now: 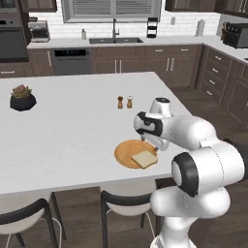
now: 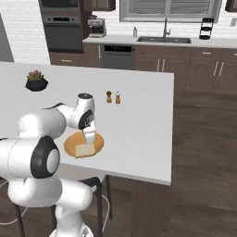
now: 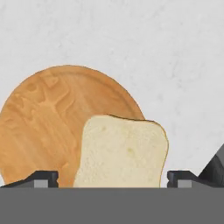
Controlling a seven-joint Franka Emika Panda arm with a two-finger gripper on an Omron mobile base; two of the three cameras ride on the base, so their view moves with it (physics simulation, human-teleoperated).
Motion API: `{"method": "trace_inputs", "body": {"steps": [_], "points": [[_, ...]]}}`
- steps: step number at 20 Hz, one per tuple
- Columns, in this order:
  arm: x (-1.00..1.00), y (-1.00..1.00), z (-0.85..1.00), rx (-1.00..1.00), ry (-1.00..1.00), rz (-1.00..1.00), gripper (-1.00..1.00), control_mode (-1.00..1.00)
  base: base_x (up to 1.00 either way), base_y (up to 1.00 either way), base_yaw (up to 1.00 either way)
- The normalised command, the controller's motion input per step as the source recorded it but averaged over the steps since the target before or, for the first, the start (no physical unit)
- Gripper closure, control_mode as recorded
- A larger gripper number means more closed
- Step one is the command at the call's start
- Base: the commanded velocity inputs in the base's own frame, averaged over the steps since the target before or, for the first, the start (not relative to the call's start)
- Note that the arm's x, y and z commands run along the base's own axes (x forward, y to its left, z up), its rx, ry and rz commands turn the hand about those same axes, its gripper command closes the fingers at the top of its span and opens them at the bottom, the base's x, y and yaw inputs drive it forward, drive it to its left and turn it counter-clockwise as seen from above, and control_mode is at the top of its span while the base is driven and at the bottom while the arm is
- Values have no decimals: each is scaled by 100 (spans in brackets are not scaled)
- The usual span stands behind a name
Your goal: Start the toaster. Once the lever pops up, take the bread to the plate on the dining counter.
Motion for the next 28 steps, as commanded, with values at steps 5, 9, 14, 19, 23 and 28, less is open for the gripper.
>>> {"method": "trace_inputs", "body": {"steps": [5, 9, 14, 19, 23, 28], "points": [[-1, 0, 10, 0, 32, -21, -100, -100, 0, 0, 0], [-8, 0, 24, 0, 16, -12, -100, -100, 0, 0, 0], [-83, 0, 60, 0, 0, -10, -100, -100, 0, 0, 0], [-100, -5, 45, 0, -9, -12, -100, -100, 0, 0, 0], [-100, -32, 22, 0, -13, -15, -100, -100, 0, 0, 0], [-100, -28, 10, -1, -16, -10, -100, -100, 0, 0, 0]]}}
